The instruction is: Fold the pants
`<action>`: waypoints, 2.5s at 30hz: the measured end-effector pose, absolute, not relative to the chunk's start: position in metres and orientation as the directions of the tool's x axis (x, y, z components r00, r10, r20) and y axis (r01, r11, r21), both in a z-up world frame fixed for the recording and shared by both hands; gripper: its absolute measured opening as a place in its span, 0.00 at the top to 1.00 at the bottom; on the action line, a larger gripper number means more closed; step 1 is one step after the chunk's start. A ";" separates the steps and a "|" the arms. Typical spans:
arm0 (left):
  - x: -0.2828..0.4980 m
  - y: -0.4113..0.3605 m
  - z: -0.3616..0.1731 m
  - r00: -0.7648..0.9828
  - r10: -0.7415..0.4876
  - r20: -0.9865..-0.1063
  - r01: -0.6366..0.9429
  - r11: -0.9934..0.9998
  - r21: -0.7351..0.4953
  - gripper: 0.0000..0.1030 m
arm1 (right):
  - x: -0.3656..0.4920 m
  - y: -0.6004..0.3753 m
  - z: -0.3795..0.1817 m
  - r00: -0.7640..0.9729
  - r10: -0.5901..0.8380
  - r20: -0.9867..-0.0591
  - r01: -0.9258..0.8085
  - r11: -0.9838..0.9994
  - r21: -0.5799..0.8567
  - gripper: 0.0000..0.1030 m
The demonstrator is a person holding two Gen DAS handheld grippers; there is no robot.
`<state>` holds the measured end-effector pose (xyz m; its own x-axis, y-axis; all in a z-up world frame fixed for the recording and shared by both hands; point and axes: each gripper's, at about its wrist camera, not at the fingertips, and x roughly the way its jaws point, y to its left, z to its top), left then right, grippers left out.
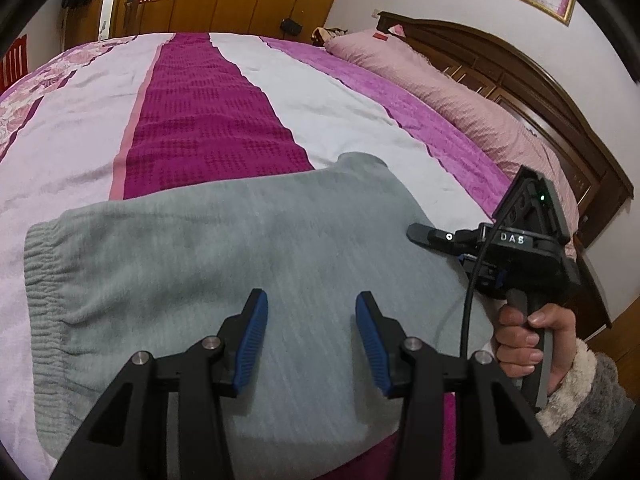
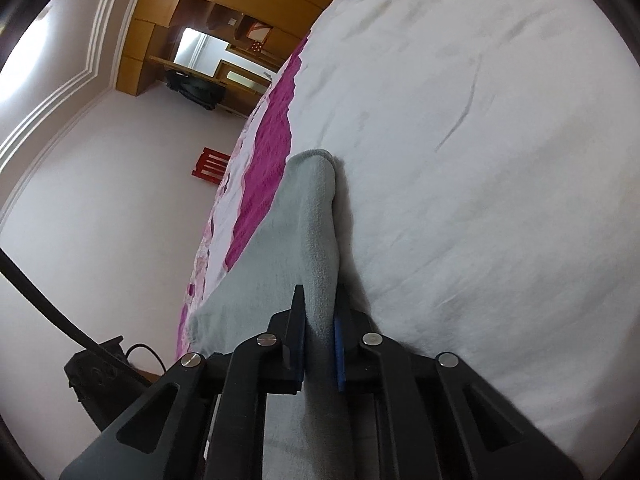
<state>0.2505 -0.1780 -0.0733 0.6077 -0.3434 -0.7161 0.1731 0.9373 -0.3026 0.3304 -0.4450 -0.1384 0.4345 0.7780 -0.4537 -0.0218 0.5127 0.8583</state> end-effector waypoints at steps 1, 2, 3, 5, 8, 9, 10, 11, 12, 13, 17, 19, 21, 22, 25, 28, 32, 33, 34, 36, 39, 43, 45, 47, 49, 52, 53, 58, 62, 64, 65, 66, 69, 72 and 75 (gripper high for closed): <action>0.250 -0.177 -0.072 0.614 -0.354 -0.706 0.176 0.933 -0.315 0.84 | 0.331 -0.445 -0.139 0.433 0.780 -0.451 -0.021 0.509 0.861 0.90; 0.251 -0.176 -0.071 0.616 -0.371 -0.694 0.183 0.925 -0.332 0.97 | 0.331 -0.445 -0.139 0.433 0.782 -0.448 -0.021 0.506 0.863 0.90; 0.253 -0.176 -0.071 0.613 -0.371 -0.697 0.182 0.925 -0.333 0.97 | 0.330 -0.446 -0.139 0.433 0.783 -0.447 -0.022 0.505 0.863 0.90; 0.257 -0.178 -0.072 0.609 -0.348 -0.713 0.164 0.934 -0.317 1.00 | 0.329 -0.446 -0.139 0.433 0.780 -0.451 -0.027 0.511 0.859 0.90; 0.266 -0.175 -0.077 0.603 -0.330 -0.726 0.109 0.936 -0.335 1.00 | 0.329 -0.445 -0.139 0.435 0.776 -0.458 -0.028 0.520 0.854 0.90; 0.268 -0.175 -0.079 0.600 -0.334 -0.727 0.104 0.933 -0.343 1.00 | 0.330 -0.444 -0.139 0.435 0.775 -0.458 -0.029 0.521 0.853 0.90; 0.270 -0.174 -0.079 0.600 -0.340 -0.724 0.104 0.931 -0.351 1.00 | 0.330 -0.444 -0.139 0.435 0.775 -0.459 -0.029 0.522 0.853 0.90; 0.271 -0.176 -0.079 0.601 -0.335 -0.726 0.103 0.933 -0.346 1.00 | 0.330 -0.444 -0.139 0.435 0.775 -0.459 -0.029 0.521 0.853 0.90; 0.272 -0.178 -0.079 0.600 -0.323 -0.731 0.104 0.939 -0.329 1.00 | 0.330 -0.445 -0.139 0.434 0.776 -0.457 -0.030 0.520 0.854 0.90; 0.273 -0.179 -0.080 0.599 -0.316 -0.736 0.106 0.942 -0.318 1.00 | 0.330 -0.445 -0.139 0.434 0.776 -0.457 -0.029 0.519 0.854 0.90; 0.276 -0.181 -0.092 0.584 -0.285 -0.760 0.082 0.952 -0.294 0.99 | 0.330 -0.445 -0.139 0.418 0.773 -0.477 -0.016 0.531 0.847 0.90; 0.276 -0.182 -0.093 0.581 -0.278 -0.765 0.082 0.955 -0.285 0.99 | 0.327 -0.444 -0.130 0.441 0.737 -0.512 0.019 0.562 0.827 0.90; 0.277 -0.184 -0.094 0.580 -0.272 -0.768 0.078 0.957 -0.279 0.99 | 0.324 -0.435 -0.110 0.467 0.689 -0.555 -0.005 0.629 0.777 0.90; 0.277 -0.184 -0.095 0.580 -0.270 -0.768 0.078 0.958 -0.277 0.99 | 0.323 -0.430 -0.098 0.477 0.673 -0.565 -0.021 0.652 0.758 0.91; 0.279 -0.185 -0.095 0.581 -0.268 -0.769 0.079 0.958 -0.274 1.00 | 0.324 -0.413 -0.061 0.483 0.610 -0.628 -0.041 0.732 0.680 0.91; 0.277 -0.181 -0.093 0.590 -0.292 -0.753 0.082 0.949 -0.305 1.00 | 0.323 -0.380 -0.027 0.499 0.480 -0.722 -0.096 0.858 0.504 0.91; 0.269 -0.155 -0.075 0.593 -0.388 -0.706 0.069 0.897 -0.436 1.00 | 0.319 -0.340 0.001 0.534 0.370 -0.761 -0.140 0.926 0.351 0.91; 0.265 -0.146 -0.068 0.606 -0.392 -0.692 0.065 0.892 -0.448 0.99 | 0.318 -0.332 0.006 0.534 0.352 -0.769 -0.145 0.934 0.327 0.91; 0.260 -0.133 -0.056 0.623 -0.389 -0.678 0.062 0.889 -0.453 0.96 | 0.317 -0.323 0.012 0.537 0.320 -0.780 -0.143 0.946 0.289 0.91; 0.250 -0.108 -0.037 0.658 -0.375 -0.653 0.063 0.892 -0.448 0.89 | 0.316 -0.307 0.020 0.542 0.245 -0.804 -0.144 0.969 0.199 0.91; 0.232 -0.067 -0.020 0.703 -0.344 -0.623 0.026 0.888 -0.460 0.80 | 0.316 -0.284 0.026 0.541 0.182 -0.821 -0.153 0.981 0.117 0.91; 0.217 -0.023 -0.018 0.705 -0.332 -0.627 -0.040 0.864 -0.502 0.79 | 0.314 -0.266 0.032 0.558 0.144 -0.817 -0.180 0.982 0.050 0.91; 0.213 -0.013 -0.023 0.689 -0.338 -0.641 -0.059 0.855 -0.515 0.79 | 0.318 -0.277 0.025 0.543 0.151 -0.826 -0.149 0.985 0.082 0.91; 0.212 -0.011 -0.028 0.664 -0.371 -0.649 -0.040 0.849 -0.526 0.79 | 0.322 -0.293 0.019 0.524 0.192 -0.830 -0.118 0.981 0.153 0.91; 0.210 -0.021 -0.029 0.652 -0.378 -0.657 -0.016 0.860 -0.511 0.79 | 0.327 -0.321 0.008 0.501 0.273 -0.821 -0.085 0.960 0.267 0.91; 0.204 -0.057 -0.028 0.659 -0.397 -0.639 0.027 0.861 -0.507 0.79 | 0.328 -0.361 -0.013 0.469 0.377 -0.798 -0.013 0.907 0.421 0.91; 0.202 -0.072 -0.026 0.665 -0.421 -0.617 0.047 0.848 -0.528 0.80 | 0.326 -0.367 -0.017 0.467 0.397 -0.790 0.000 0.894 0.449 0.91; 0.199 -0.157 -0.035 0.668 -0.465 -0.581 0.090 0.826 -0.557 0.92 | 0.317 -0.401 -0.038 0.466 0.522 -0.715 0.064 0.786 0.615 0.91; 0.196 -0.189 -0.068 0.646 -0.396 -0.652 0.004 0.857 -0.516 0.94 | 0.318 -0.402 -0.042 0.457 0.538 -0.708 0.070 0.772 0.632 0.91; 0.197 -0.197 -0.093 0.594 -0.375 -0.712 -0.058 0.863 -0.503 0.95 | 0.320 -0.401 -0.042 0.457 0.539 -0.708 0.061 0.775 0.629 0.91; 0.198 -0.199 -0.102 0.581 -0.369 -0.726 -0.072 0.865 -0.497 0.95 | 0.321 -0.401 -0.042 0.452 0.542 -0.708 0.059 0.774 0.631 0.91; 0.196 -0.201 -0.102 0.596 -0.349 -0.723 -0.061 0.879 -0.474 0.95 | 0.322 -0.401 -0.043 0.443 0.556 -0.703 0.061 0.764 0.643 0.91; 0.191 -0.211 -0.094 0.608 -0.310 -0.731 -0.023 0.914 -0.406 0.95 | 0.324 -0.399 -0.042 0.443 0.573 -0.690 0.066 0.747 0.662 0.91; 0.187 -0.207 -0.091 0.610 -0.355 -0.709 -0.026 0.885 -0.465 0.95 | 0.323 -0.399 -0.036 0.450 0.618 -0.645 0.069 0.695 0.715 0.91; 0.190 -0.194 -0.094 0.584 -0.412 -0.699 -0.040 0.846 -0.532 0.95 | 0.318 -0.391 -0.022 0.463 0.622 -0.632 0.052 0.693 0.719 0.91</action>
